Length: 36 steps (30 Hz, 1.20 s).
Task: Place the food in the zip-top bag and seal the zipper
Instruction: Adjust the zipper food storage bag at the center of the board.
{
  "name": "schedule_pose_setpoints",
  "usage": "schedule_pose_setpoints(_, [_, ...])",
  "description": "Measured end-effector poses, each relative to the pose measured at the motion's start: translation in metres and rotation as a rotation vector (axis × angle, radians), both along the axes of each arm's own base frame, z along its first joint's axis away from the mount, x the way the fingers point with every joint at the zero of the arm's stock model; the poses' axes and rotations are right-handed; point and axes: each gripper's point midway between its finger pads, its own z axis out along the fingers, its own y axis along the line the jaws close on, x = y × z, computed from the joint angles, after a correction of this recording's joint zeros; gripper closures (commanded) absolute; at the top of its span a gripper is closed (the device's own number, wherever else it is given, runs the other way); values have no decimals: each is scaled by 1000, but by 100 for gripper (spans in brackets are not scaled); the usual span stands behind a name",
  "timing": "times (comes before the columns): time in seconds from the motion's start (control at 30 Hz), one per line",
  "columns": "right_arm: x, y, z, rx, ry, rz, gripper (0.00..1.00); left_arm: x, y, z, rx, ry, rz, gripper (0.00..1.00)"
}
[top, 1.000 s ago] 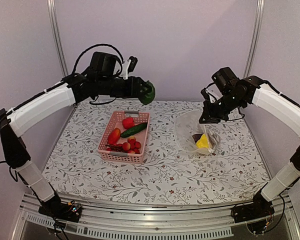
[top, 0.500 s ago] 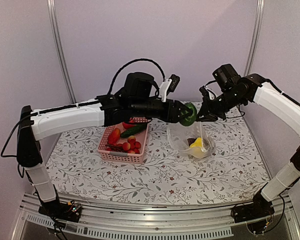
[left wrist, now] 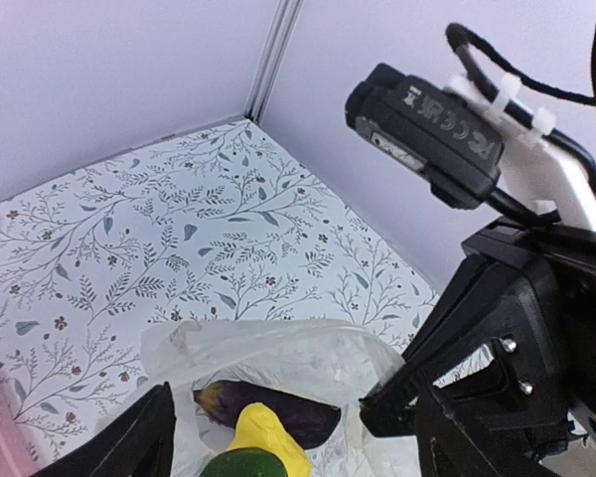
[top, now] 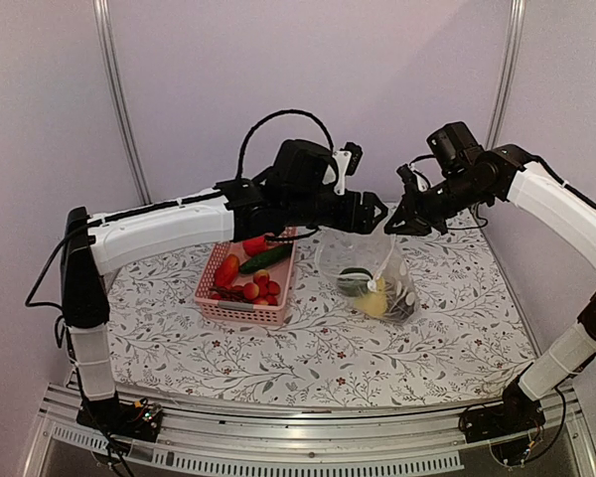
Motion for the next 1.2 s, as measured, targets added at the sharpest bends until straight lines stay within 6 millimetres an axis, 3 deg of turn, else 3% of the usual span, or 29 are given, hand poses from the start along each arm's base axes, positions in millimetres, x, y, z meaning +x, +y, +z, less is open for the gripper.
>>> schedule_pose_setpoints(0.23, [0,4,0,27,-1,8,100,-19,57,45,-52,-21,93,25])
schedule_pose_setpoints(0.33, [0,5,-2,34,-2,11,100,-31,77,42,-64,20,109,25])
schedule_pose_setpoints(0.43, [2,7,0,47,-10,13,100,-41,82,2,-17,115,102,27])
schedule_pose_setpoints(0.5, [3,9,2,56,-17,14,100,-50,84,-34,31,198,87,31])
schedule_pose_setpoints(0.63, [5,12,4,70,-26,20,100,-64,88,-90,112,344,83,41])
schedule_pose_setpoints(0.8, [5,12,4,72,-28,25,100,-61,92,-116,155,449,138,57])
schedule_pose_setpoints(1.0, [4,11,-4,54,-28,38,100,-56,84,-112,147,485,131,48])
schedule_pose_setpoints(1.1, [3,10,-8,46,-22,43,100,-62,81,-95,136,429,95,40])
schedule_pose_setpoints(1.2, [2,10,-10,43,-21,45,100,-69,96,-75,106,385,120,37])
